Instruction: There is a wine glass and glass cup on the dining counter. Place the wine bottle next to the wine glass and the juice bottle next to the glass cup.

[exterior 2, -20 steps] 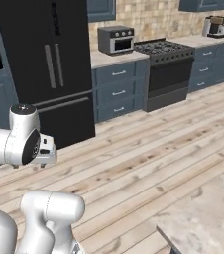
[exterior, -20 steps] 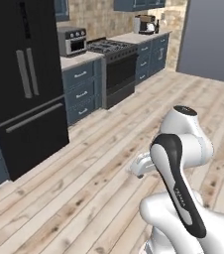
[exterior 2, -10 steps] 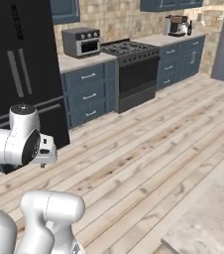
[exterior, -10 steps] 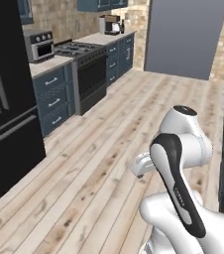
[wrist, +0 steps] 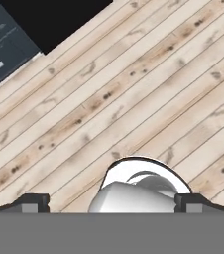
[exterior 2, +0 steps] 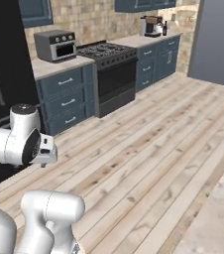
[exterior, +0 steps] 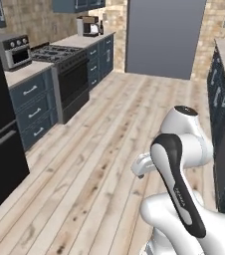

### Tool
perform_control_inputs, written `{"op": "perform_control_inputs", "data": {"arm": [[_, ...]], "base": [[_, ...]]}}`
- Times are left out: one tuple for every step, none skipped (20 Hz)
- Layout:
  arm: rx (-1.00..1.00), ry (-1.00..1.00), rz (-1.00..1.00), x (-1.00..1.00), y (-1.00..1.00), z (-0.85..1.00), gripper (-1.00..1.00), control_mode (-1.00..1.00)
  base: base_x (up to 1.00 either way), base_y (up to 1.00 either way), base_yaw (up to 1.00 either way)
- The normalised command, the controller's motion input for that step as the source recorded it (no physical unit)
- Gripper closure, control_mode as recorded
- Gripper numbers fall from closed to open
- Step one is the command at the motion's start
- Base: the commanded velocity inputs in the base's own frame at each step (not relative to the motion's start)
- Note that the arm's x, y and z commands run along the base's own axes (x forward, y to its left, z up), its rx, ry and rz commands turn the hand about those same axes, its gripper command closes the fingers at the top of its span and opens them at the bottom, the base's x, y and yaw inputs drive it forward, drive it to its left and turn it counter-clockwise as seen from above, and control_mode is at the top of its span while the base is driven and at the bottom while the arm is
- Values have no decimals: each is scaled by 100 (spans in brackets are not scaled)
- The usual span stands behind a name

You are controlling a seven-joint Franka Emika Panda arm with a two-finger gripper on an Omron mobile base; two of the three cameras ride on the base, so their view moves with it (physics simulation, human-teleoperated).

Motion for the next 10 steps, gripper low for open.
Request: {"op": "perform_control_inputs", "data": {"arm": [[0,0,0,0,0,0,-100,100],[0,0,0,0,0,0,-100,100],[0,0,0,0,0,0,-100,100],[0,0,0,0,0,0,-100,100],[0,0,0,0,0,0,-100,100],[0,0,0,0,0,0,-100,100],[0,0,0,0,0,0,-100,100],[0,0,0,0,0,0,-100,100],[0,0,0,0,0,0,-100,100],[0,0,0,0,0,0,-100,100]], "base": [[76,12,-16],[79,14,-14],[81,14,-11],[81,14,-10],[84,13,-6],[84,13,-5],[85,13,-5],[85,13,-4],[85,13,-4],[86,13,-3]]}}
